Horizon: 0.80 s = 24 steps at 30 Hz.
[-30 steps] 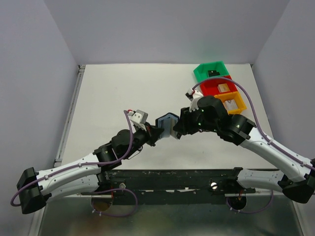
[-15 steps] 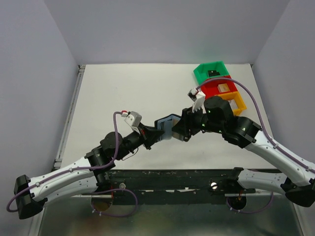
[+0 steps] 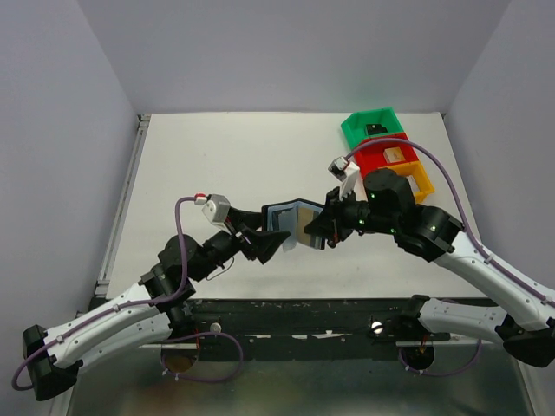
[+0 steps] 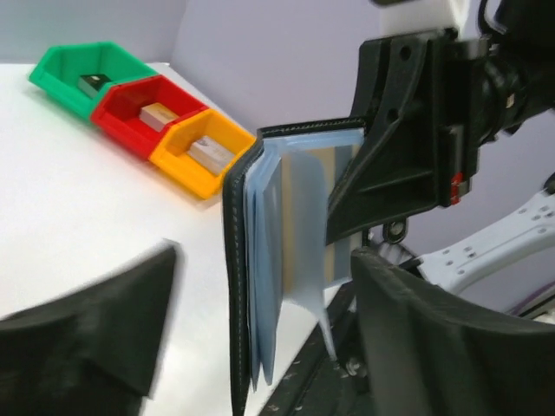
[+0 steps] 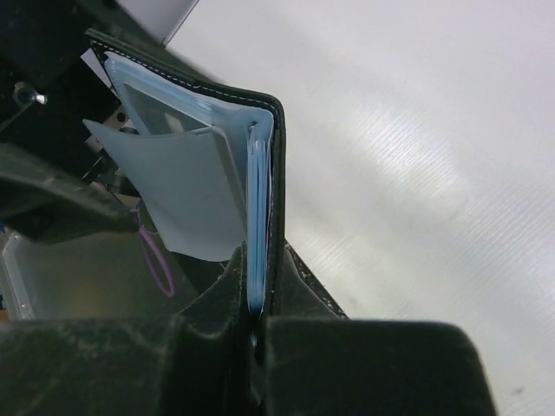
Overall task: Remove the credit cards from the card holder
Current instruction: Open the card holder.
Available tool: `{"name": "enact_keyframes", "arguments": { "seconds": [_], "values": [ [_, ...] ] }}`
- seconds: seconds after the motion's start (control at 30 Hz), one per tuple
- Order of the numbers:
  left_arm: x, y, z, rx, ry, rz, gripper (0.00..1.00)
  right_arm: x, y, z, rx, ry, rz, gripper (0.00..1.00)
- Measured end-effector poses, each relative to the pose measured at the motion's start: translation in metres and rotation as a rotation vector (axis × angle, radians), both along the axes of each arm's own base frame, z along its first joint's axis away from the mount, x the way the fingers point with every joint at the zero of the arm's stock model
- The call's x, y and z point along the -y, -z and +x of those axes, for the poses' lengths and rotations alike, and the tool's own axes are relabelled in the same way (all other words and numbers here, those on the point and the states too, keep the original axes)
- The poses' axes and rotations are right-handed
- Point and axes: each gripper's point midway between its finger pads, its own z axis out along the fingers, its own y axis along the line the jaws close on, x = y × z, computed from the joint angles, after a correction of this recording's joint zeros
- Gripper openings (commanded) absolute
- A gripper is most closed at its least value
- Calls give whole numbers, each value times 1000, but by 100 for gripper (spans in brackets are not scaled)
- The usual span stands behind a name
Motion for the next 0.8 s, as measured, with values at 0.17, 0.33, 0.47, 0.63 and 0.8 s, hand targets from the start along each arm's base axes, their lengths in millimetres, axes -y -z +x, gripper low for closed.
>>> {"name": "enact_keyframes", "arguments": {
  "seconds": [0.17, 0.33, 0.47, 0.63, 0.8],
  "values": [
    [-7, -7, -1, 26, -8, -49, 99, 2, 2, -2, -14, 0, -17, 0],
    [-6, -13, -3, 48, 9, -65, 98, 3, 3, 0, -30, 14, -42, 0],
    [1, -5, -2, 40, 25, -39, 83, 2, 6, 4, -42, 30, -64, 0],
    [8, 7, 3, 28, 25, 2, 58, 5, 11, 3, -64, 41, -84, 0],
    [13, 16, 6, 16, 29, 32, 45, 2, 12, 4, -83, 49, -81, 0]
  ]
}}
